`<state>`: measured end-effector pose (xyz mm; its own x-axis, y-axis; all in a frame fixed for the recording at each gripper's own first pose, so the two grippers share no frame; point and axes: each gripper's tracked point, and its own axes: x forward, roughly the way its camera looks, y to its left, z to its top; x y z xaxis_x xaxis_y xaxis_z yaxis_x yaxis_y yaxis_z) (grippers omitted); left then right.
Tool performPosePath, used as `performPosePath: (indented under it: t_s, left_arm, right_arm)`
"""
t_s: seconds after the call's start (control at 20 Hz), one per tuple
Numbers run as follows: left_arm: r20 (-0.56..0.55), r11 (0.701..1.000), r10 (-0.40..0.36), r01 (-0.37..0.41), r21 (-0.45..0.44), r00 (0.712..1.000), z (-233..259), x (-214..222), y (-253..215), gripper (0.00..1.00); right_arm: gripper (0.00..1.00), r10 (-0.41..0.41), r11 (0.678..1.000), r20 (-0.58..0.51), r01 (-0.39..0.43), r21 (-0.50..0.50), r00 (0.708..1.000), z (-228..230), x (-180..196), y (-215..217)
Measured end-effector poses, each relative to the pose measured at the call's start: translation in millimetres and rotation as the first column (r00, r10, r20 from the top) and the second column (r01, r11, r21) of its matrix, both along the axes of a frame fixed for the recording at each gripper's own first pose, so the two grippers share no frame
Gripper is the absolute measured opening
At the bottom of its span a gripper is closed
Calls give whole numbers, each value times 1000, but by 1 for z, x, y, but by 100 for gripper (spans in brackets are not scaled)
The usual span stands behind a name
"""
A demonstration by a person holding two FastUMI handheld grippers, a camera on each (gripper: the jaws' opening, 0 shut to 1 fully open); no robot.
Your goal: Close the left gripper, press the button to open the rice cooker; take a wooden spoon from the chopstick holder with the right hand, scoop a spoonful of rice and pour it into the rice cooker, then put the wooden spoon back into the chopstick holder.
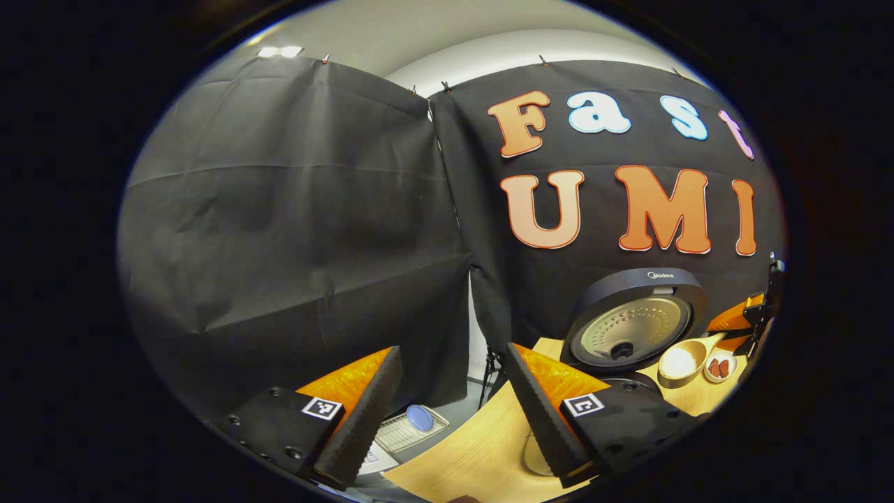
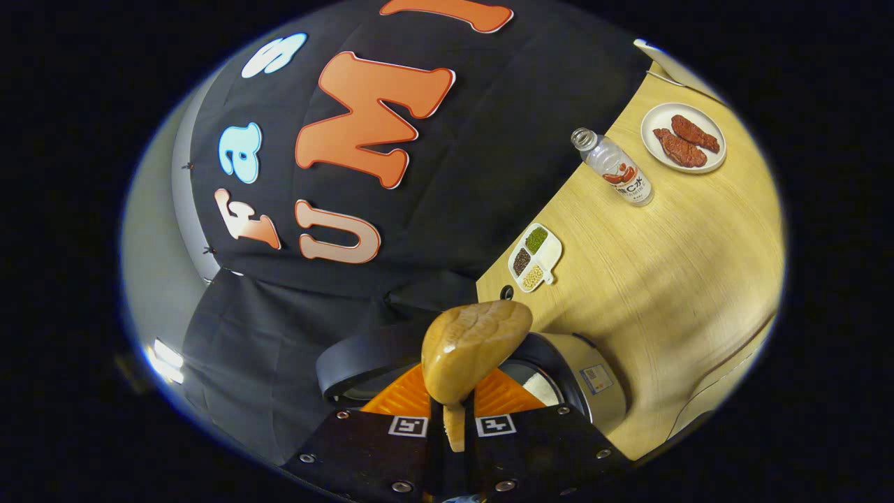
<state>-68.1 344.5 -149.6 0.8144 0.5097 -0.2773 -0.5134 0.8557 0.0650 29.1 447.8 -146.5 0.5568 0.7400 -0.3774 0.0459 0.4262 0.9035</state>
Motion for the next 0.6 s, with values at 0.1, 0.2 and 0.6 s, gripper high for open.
performPosePath:
  t_s: [0.1,0.2,0.6]
  left_arm:
    - [-6,1000,-3,3,2,1000,-2,1,2,99]
    - [-12,1000,2,-2,15,1000,-1,0,9,99]
    - [-16,1000,13,-13,-17,1000,-11,-2,13,99]
  right_arm:
    - [11,-8,999,33,10,-43,999,-4,1,3]
    - [11,-10,995,78,18,-94,997,-4,1,6]
    - [11,43,963,277,35,-269,960,5,1,20]
